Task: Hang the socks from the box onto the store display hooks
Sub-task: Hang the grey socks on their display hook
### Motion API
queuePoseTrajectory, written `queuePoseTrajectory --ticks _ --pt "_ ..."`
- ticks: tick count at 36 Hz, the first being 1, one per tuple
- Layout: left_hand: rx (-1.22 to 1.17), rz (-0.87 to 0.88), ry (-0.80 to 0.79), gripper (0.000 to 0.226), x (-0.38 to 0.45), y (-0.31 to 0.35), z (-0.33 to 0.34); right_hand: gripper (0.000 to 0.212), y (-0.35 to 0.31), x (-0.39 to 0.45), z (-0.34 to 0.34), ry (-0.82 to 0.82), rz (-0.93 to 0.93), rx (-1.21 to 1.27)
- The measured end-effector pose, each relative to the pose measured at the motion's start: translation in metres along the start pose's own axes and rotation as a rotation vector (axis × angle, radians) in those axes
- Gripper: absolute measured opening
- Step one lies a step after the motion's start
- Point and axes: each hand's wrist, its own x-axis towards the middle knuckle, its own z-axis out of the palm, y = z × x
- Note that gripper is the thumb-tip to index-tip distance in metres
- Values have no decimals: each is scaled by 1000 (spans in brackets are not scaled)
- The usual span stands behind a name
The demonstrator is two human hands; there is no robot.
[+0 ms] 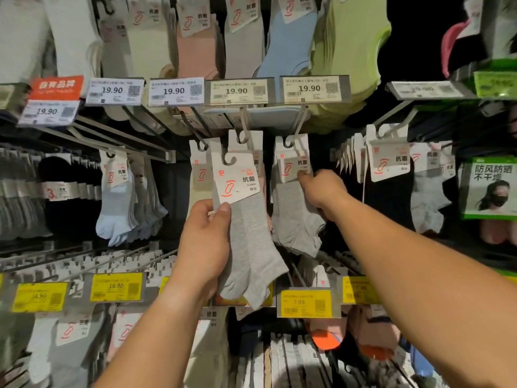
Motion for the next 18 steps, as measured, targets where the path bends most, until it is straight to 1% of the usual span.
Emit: queuePoseTrajectory --ticks 2,3,4,5,6,7,8,9,10,11,12,14,15,16,18 --pt "0 4 -19 9 0 0 1 53 1 -6 -5 86 -38 -120" --pt "-1 4 -26 9 0 0 2 54 1 -14 -8 159 -96 -143" --pt "-4 3 -35 10 0 1 4 51 2 -25 -10 211 -154 -96" --pt "-9 0 -50 11 0 2 7 46 3 -40 -11 216 -200 -2" --pt "-13 -2 -65 12 1 3 12 42 6 -54 -10 154 -211 108" --pt "-13 -4 -82 13 2 4 18 45 9 -69 -6 40 -192 213" --pt "-4 1 -101 14 3 5 24 51 12 -82 0 -93 -151 299" --pt "10 11 -122 15 3 7 32 55 14 -91 5 -185 -117 364" --pt "35 35 -146 16 3 8 40 58 17 -97 9 -201 -102 415" --pt "77 74 -174 19 3 9 48 55 18 -99 11 -165 -100 473" --pt "135 130 -199 22 5 8 55 48 18 -99 10 -99 -115 519" --pt "251 254 -226 25 6 9 67 30 17 -98 1 37 -170 524" --pt "304 310 -225 25 6 12 71 24 15 -97 -4 82 -205 513" --pt "342 358 -218 26 6 15 75 22 13 -97 -9 106 -239 505" --pt "345 447 -197 29 8 19 81 24 9 -95 -19 132 -306 476"
